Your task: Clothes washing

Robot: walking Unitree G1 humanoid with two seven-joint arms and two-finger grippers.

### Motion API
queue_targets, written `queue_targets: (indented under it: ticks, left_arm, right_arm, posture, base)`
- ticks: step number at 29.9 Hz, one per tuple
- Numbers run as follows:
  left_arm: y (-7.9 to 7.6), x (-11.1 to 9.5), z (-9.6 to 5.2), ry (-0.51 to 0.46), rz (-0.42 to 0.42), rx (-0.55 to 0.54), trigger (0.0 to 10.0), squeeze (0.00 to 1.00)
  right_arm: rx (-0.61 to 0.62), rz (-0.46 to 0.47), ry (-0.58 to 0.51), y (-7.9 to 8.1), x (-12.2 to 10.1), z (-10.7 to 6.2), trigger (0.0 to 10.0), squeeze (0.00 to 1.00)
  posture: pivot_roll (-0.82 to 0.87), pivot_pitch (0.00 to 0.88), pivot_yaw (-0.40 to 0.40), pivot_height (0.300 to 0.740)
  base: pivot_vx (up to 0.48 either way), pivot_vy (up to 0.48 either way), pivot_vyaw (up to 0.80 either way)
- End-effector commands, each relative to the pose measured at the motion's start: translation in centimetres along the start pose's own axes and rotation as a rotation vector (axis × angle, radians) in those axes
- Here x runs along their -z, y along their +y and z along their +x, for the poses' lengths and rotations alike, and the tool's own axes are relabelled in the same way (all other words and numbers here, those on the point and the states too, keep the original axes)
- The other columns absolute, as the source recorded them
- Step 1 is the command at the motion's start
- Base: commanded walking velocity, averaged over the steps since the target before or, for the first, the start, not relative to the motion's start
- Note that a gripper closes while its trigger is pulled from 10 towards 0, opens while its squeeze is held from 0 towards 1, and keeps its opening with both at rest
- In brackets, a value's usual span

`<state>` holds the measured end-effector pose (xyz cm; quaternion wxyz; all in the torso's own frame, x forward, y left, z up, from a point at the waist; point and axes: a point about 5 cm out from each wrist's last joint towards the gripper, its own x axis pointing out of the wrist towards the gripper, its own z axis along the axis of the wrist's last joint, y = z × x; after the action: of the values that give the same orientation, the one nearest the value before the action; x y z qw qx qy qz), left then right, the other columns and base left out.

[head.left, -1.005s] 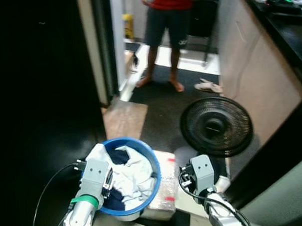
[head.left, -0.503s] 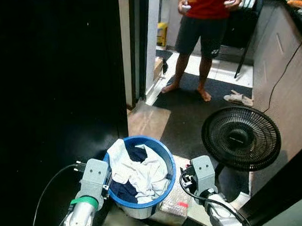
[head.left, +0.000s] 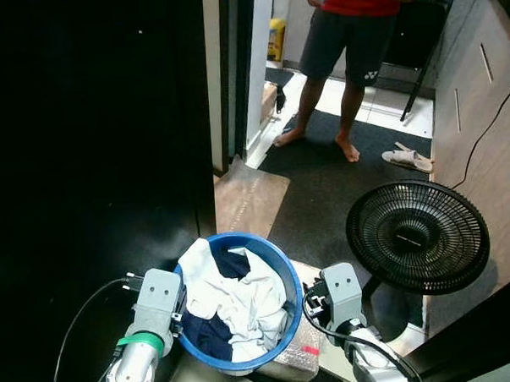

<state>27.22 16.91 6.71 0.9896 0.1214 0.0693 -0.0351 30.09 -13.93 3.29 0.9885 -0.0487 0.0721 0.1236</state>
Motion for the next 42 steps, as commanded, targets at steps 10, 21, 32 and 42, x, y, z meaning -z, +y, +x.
queue_targets:
  ticks: [10,21,32,42]
  left_arm:
    - [-0.14,0.42,-0.20,0.016,0.005,0.002,10.0,0.00]
    - [-0.14,0.40,-0.16,0.017,0.005,-0.002,10.0,0.00]
    - [0.21,0.12,0.06,0.009,-0.036,-0.029,10.0,0.00]
    - [0.31,-0.12,0.16,-0.001,-0.031,-0.031,10.0,0.00]
  right_arm:
    - [0.005,0.001,0.022,-0.10,0.70,-0.47,10.0,0.00]
    - [0.002,-0.003,0.022,-0.12,0.69,-0.46,10.0,0.00]
    - [-0.001,-0.004,0.014,-0.16,0.46,-0.31,10.0,0.00]
    - [-0.002,-0.003,0.011,-0.14,0.38,-0.26,10.0,0.00]
  posture:
    - [0.11,0.071,-0.021,0.740]
    - [0.11,0.071,-0.022,0.740]
    - [0.11,0.061,-0.023,0.740]
    - [0.11,0.059,-0.022,0.740]
  base:
    - [0.293,0.000,0.00]
    - [0.344,0.000,0.00]
    - [0.048,0.000,0.00]
    - [0.000,0.000,0.00]
